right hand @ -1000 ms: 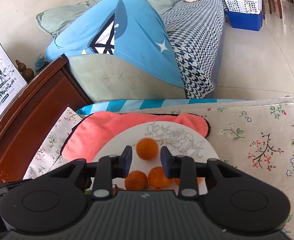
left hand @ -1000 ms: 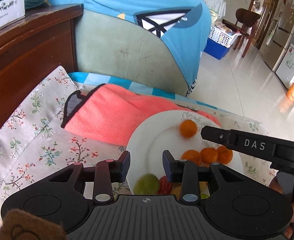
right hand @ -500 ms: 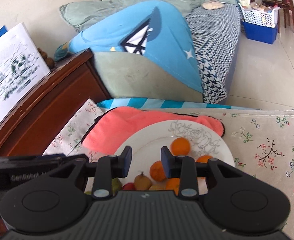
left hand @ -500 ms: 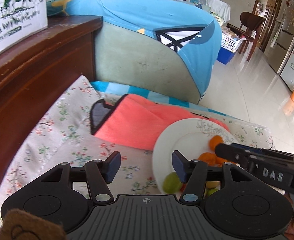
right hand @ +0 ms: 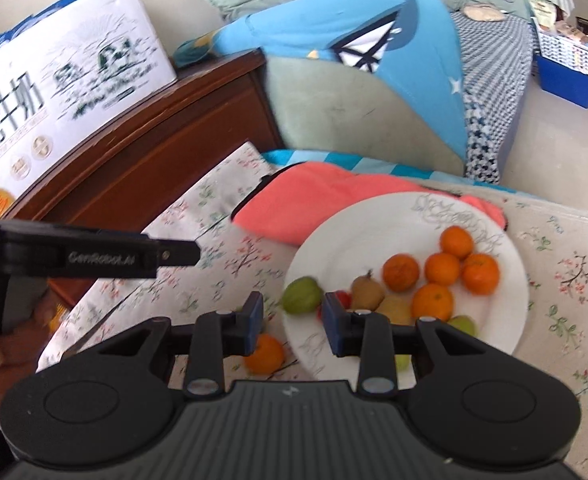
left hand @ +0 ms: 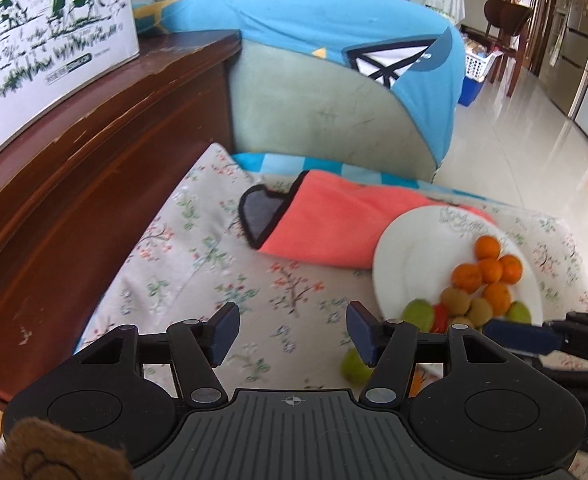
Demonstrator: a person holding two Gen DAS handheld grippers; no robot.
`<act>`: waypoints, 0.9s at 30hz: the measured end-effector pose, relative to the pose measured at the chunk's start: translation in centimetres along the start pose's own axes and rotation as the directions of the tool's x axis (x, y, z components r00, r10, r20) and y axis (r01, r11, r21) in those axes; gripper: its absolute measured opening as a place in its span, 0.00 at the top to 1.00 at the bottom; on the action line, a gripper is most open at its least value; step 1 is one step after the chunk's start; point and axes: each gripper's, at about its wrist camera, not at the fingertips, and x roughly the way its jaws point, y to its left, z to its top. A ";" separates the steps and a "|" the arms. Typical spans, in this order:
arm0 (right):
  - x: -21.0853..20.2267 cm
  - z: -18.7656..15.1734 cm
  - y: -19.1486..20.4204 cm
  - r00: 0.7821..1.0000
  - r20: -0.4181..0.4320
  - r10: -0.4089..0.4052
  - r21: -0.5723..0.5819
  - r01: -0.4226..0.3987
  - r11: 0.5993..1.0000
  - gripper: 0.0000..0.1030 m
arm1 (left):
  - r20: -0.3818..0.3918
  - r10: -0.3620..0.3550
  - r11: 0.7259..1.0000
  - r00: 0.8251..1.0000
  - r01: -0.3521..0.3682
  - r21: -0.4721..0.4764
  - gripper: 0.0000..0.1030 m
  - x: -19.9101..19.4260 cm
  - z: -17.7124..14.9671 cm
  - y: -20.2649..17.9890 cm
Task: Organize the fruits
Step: 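Move both open grippers back from the plate to the last fruits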
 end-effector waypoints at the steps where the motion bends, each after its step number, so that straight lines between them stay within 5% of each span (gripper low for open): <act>1: 0.2 -0.3 0.4 1.000 -0.008 0.000 -0.013 -0.001 1.000 0.67 | -0.003 0.004 1.000 1.000 -0.004 0.000 0.43 0.0 -0.1 0.2; 11: 2.9 -2.4 2.7 0.996 -0.091 -0.004 -0.120 -0.007 0.993 0.67 | -0.034 0.023 1.000 0.999 -0.022 0.018 0.41 0.1 -1.3 1.4; 27: 5.6 -2.9 3.2 0.992 -0.105 -0.077 -0.169 0.058 0.984 0.65 | -0.075 0.007 1.000 0.997 -0.009 -0.029 0.37 1.0 -2.0 2.4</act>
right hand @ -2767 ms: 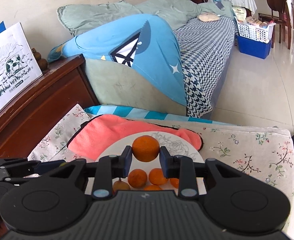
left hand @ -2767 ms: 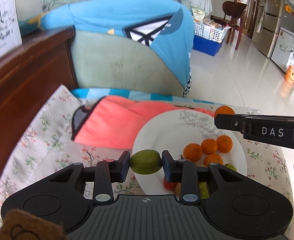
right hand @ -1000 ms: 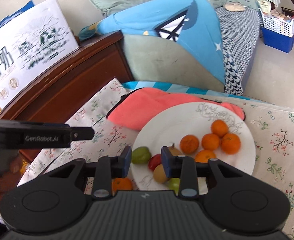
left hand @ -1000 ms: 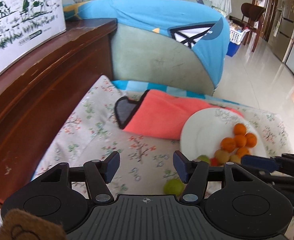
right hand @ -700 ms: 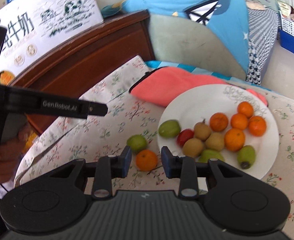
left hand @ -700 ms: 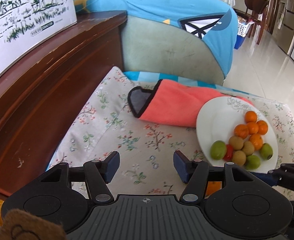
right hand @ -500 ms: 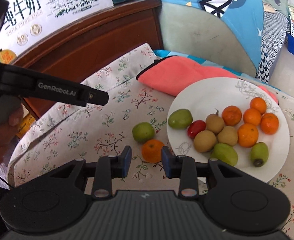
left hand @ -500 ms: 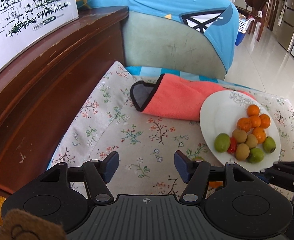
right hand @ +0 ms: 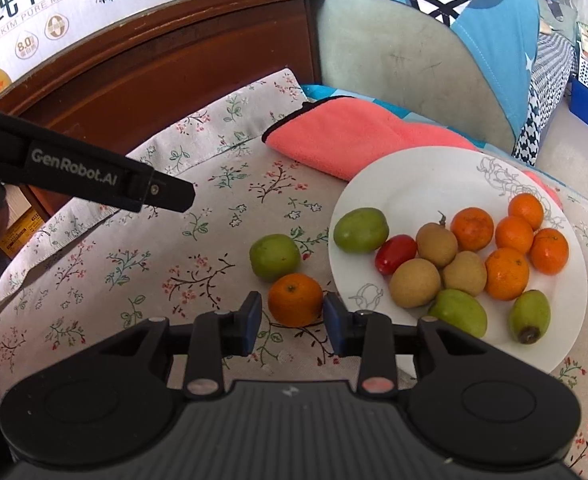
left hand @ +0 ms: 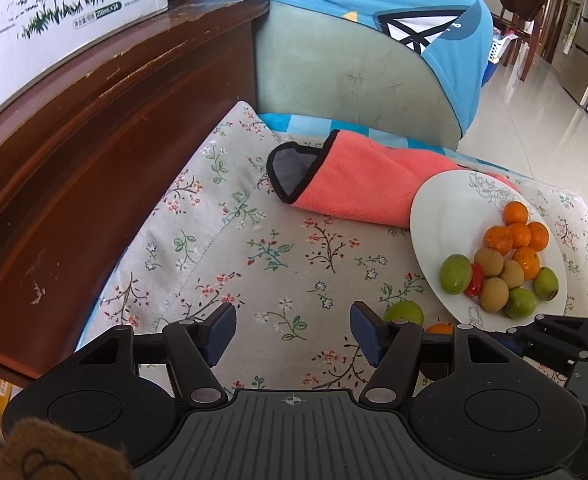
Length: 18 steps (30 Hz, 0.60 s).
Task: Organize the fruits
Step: 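Move both open grippers back from the plate to the last fruits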
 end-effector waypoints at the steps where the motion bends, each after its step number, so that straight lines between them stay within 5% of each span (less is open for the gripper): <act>1: 0.2 0.0 0.1 1.000 -0.006 -0.010 -0.003 0.010 1.000 0.66 | -0.003 -0.006 1.000 1.000 0.006 -0.010 0.36 0.1 0.0 0.1; 18: -3.0 -1.2 -1.5 0.997 -0.032 0.065 0.012 -0.064 0.998 0.70 | 0.003 -0.081 0.994 0.997 0.081 0.073 0.36 1.8 -1.0 -2.5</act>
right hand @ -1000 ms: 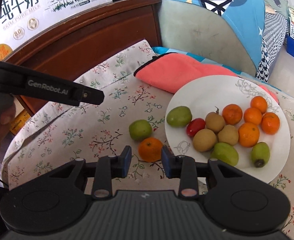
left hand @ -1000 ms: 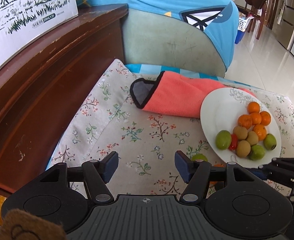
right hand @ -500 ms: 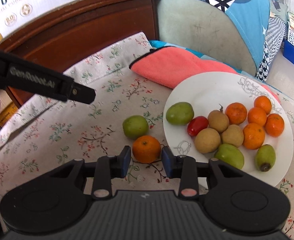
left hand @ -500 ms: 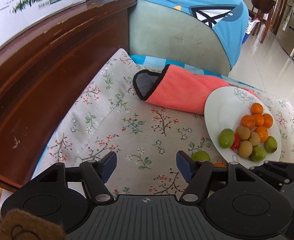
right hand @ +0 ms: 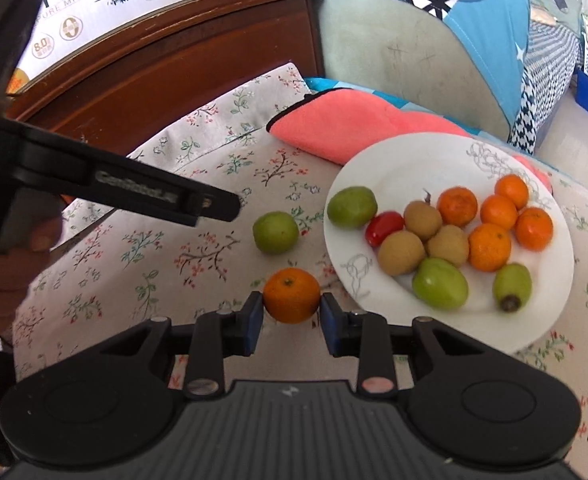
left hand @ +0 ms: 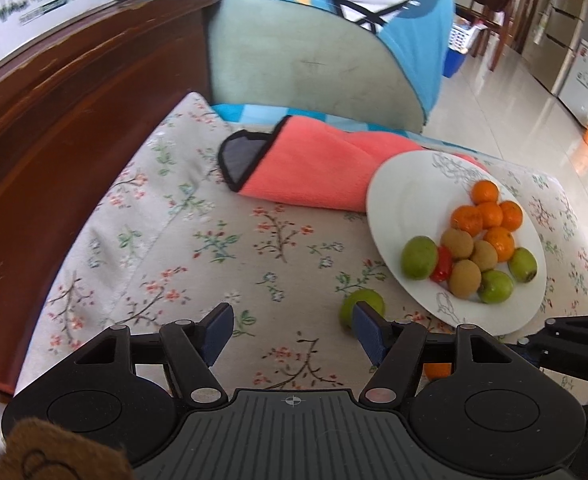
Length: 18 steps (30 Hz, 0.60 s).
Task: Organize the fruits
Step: 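Move both open grippers back from the plate to the last fruits, then grasp the last green mango with the left gripper while the right gripper grasps the last tangerine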
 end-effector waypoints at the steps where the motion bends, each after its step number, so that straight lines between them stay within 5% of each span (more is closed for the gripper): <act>1: -0.2 -0.1 -0.1 1.000 -0.003 0.003 0.001 -0.003 1.000 0.70 | 0.004 0.000 1.000 1.000 0.000 0.011 0.36 0.1 0.0 -0.3; 13: -1.4 -0.8 -1.1 1.000 -0.005 0.010 0.044 -0.010 0.999 0.70 | 0.020 -0.030 0.996 0.999 0.028 0.082 0.39 1.9 -0.3 -2.3; 18: -1.6 -0.7 -1.5 1.000 0.000 0.007 0.076 -0.007 0.997 0.70 | 0.005 -0.045 0.994 0.999 0.044 0.097 0.51 2.6 -0.4 -3.0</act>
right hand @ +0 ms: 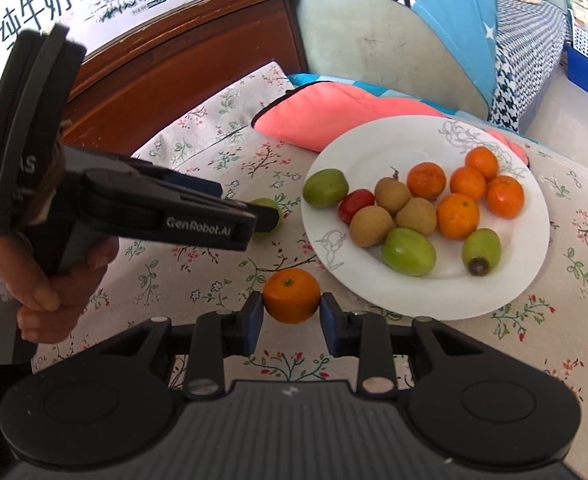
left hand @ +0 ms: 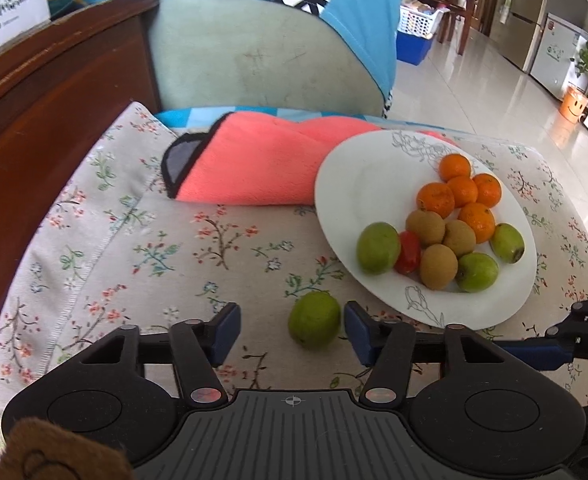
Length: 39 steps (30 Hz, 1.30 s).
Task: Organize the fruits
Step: 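Grasp the last green mango with the left gripper while the right gripper grasps the last tangerine, then carry the green mango and tangerine onto the white plate and open both grippers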
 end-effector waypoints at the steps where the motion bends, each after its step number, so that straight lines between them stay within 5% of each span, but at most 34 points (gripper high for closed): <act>1: 0.0 0.0 -0.1 1.000 0.000 -0.001 0.007 0.001 1.000 0.70 | -0.006 -0.003 1.000 1.000 0.003 0.003 0.52 0.2 0.0 -0.1; 3: -0.1 0.1 -0.4 1.000 0.001 -0.001 0.021 0.001 1.000 0.70 | -0.010 -0.004 1.000 1.000 0.004 0.015 0.53 0.5 -0.1 -0.5; 8: -0.4 0.1 -0.7 1.000 0.008 -0.007 0.035 0.007 0.999 0.70 | -0.008 -0.010 1.000 1.000 0.010 0.027 0.73 0.9 -0.2 -0.9; 18: -0.6 0.3 -0.9 1.000 0.022 0.000 0.049 -0.001 0.999 0.70 | -0.012 0.010 1.000 1.000 -0.010 0.008 0.74 -0.1 0.1 -0.3; 39: -4.6 4.1 -3.8 0.978 0.200 -0.052 0.110 0.031 0.993 0.70 | 0.143 0.003 1.000 0.990 0.000 -0.017 0.74 -3.7 3.6 -1.1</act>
